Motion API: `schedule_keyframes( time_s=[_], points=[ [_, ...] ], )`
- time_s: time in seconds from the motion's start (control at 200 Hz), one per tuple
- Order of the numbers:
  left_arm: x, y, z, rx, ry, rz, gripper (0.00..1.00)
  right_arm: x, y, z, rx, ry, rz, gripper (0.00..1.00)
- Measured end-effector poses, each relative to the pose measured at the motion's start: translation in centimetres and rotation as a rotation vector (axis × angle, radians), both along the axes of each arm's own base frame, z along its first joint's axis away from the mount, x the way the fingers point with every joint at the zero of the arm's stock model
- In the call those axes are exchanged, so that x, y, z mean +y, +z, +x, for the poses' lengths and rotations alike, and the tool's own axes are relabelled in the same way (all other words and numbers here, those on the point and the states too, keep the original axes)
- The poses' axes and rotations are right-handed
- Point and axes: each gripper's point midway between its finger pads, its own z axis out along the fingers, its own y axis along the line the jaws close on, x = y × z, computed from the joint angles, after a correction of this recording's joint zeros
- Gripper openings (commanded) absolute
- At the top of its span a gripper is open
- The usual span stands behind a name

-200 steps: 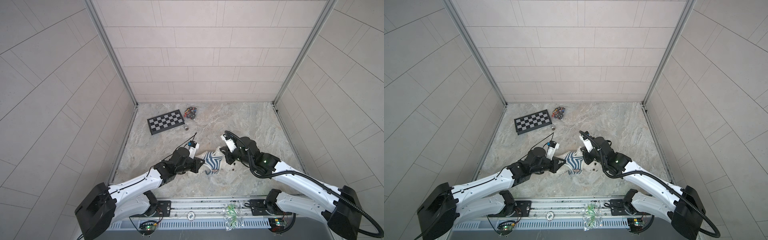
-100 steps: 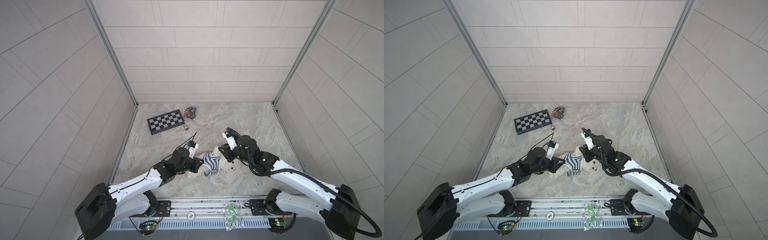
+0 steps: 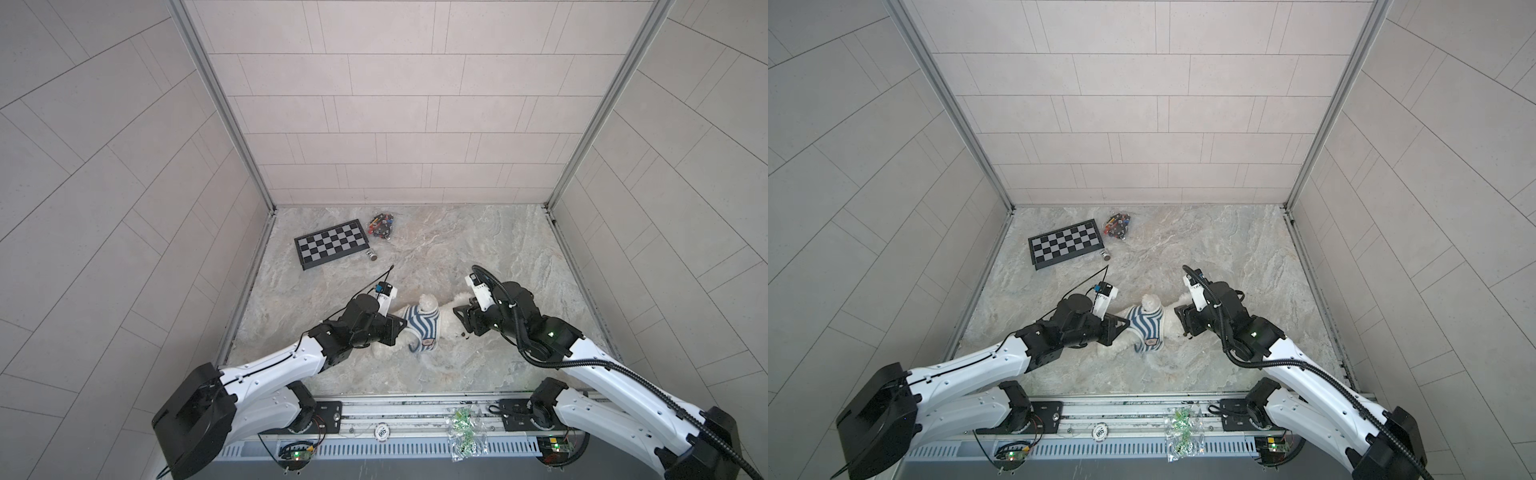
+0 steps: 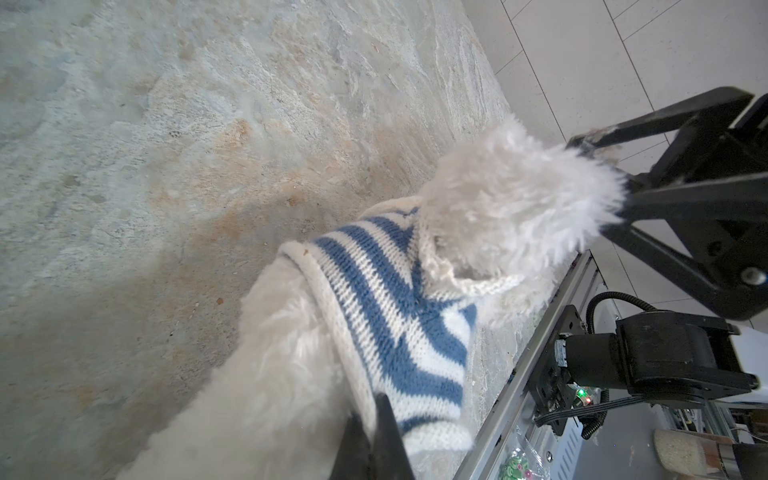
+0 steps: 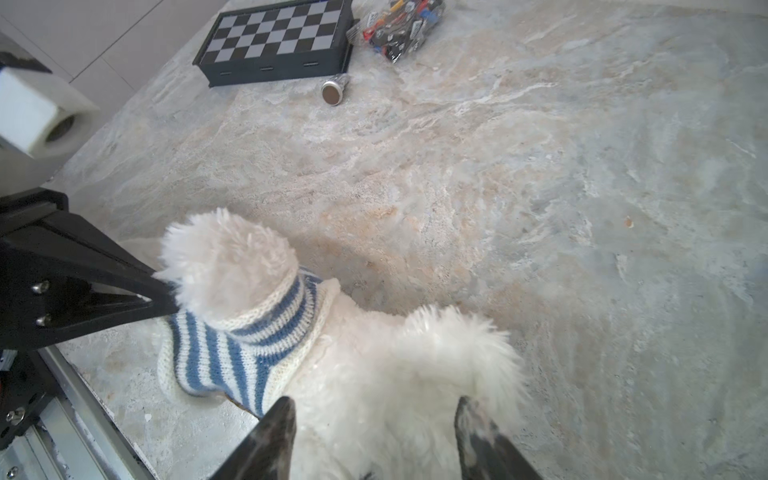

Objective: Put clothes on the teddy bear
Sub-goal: 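Hold the sweater with the left gripper while the right gripper hovers above the bear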

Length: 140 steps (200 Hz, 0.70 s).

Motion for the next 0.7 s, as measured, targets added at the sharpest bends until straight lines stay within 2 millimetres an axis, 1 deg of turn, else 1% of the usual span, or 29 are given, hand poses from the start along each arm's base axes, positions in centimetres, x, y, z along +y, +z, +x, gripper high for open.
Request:
schedule_keyframes(
  time_s=[0.145, 0.26, 0.365, 0.531, 0.701],
  points=[
    [0.0, -0.5, 0.1, 0.006, -0.004, 0.012, 0.0, -2.3, -0.8, 0.0, 0.041, -0.065, 0.03, 0.7],
    [0.0, -0.6, 0.1, 0.004, -0.004, 0.015, 0.0, -3.0, -1.3, -0.3, 0.072, -0.076, 0.05, 0.71],
    [0.0, -0.5, 0.1, 0.002, -0.006, 0.016, 0.0, -2.9, -1.8, -0.7, 0.1, -0.064, 0.077, 0.71],
    [0.0, -0.6, 0.1, 0.001, -0.005, 0.016, 0.0, -2.2, -2.6, -1.2, 0.135, -0.038, 0.123, 0.71],
    [0.0, -0.5, 0.2, 0.0, -0.006, 0.015, 0.0, -1.6, -3.0, -1.4, 0.148, -0.018, 0.159, 0.71]
  ],
)
